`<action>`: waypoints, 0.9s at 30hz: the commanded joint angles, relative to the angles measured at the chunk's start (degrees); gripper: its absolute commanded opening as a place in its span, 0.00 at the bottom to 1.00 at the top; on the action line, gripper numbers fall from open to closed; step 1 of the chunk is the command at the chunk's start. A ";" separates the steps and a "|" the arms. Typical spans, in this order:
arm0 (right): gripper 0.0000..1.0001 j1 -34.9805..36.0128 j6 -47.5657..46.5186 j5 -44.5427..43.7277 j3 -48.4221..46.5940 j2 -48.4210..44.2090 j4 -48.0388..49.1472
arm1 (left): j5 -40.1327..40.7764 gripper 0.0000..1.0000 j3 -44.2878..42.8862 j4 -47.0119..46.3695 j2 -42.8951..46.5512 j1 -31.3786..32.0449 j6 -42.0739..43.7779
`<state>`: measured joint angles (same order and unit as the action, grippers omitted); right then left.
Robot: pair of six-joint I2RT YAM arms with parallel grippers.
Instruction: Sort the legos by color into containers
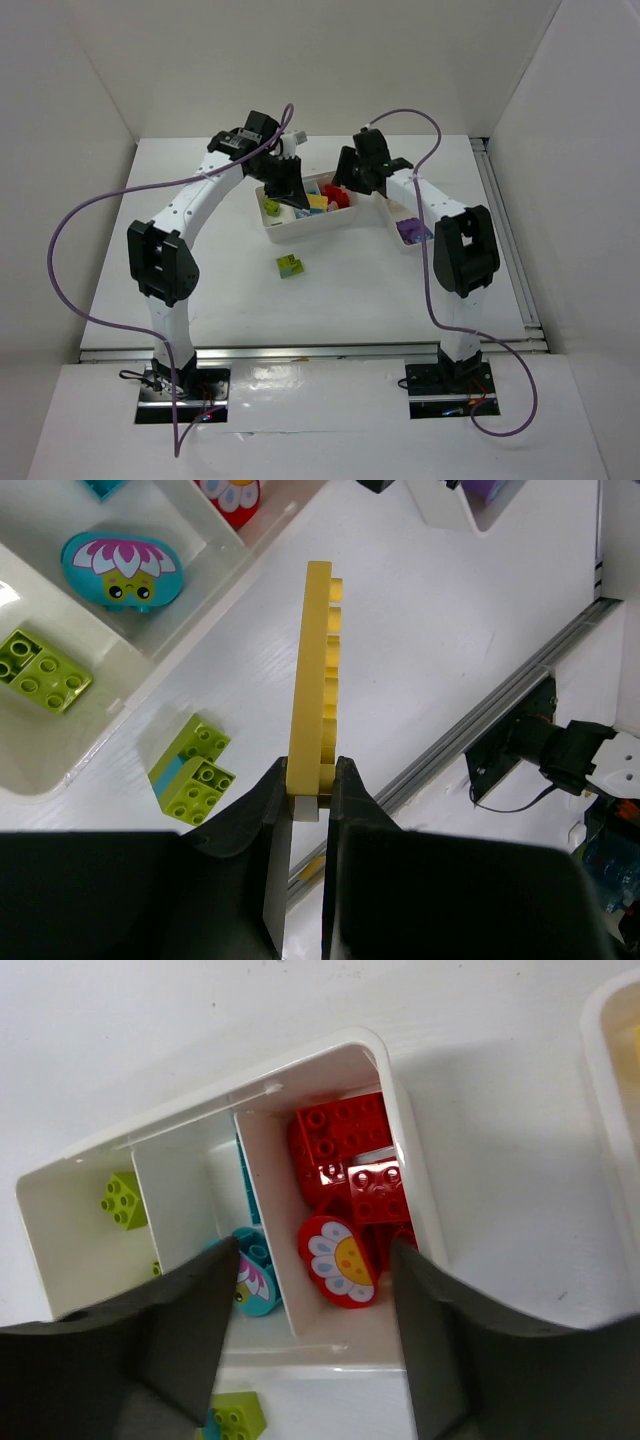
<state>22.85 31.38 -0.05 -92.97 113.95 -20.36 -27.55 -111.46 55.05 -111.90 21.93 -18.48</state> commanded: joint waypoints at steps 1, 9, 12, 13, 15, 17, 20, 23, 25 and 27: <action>0.62 0.18 -1.14 -2.93 -1.09 -8.11 -0.56 | -2.77 0.00 -3.41 0.24 1.68 -0.31 -1.90; 0.69 -12.47 -0.10 24.20 10.44 -21.40 0.95 | -10.51 0.00 -0.96 -6.34 1.68 -0.31 -2.44; 0.72 -14.49 5.08 30.54 10.44 -21.93 -4.42 | -9.99 0.00 3.86 -13.54 4.57 0.47 -0.77; 0.72 -14.50 9.45 31.94 11.40 -22.45 -4.43 | -7.63 0.00 6.40 -17.39 5.45 1.70 0.71; 0.75 -14.50 14.65 36.58 15.43 -23.25 -1.11 | -3.67 0.00 7.66 -19.97 7.30 3.20 2.04; 0.77 -14.50 22.65 40.03 19.90 -23.94 2.93 | 1.17 0.00 9.24 -22.43 8.18 5.13 3.18; 0.80 -14.50 32.94 44.17 26.32 -24.57 14.53 | 6.62 0.00 12.40 -28.05 10.38 7.33 3.71; 0.85 -14.50 36.39 46.19 27.92 -24.48 20.00 | 11.54 0.00 13.81 -31.40 12.40 9.26 3.71; 0.90 -14.50 37.70 47.76 27.93 -23.87 22.88 | 12.52 0.00 13.81 -31.40 12.40 9.79 3.71; 0.93 -14.50 39.90 48.30 27.93 -23.34 24.92 | 13.22 0.00 14.34 -31.40 12.40 9.80 3.71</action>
<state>8.27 65.10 43.64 -64.16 91.22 -5.69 -18.33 -97.47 28.12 -102.08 31.88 -16.32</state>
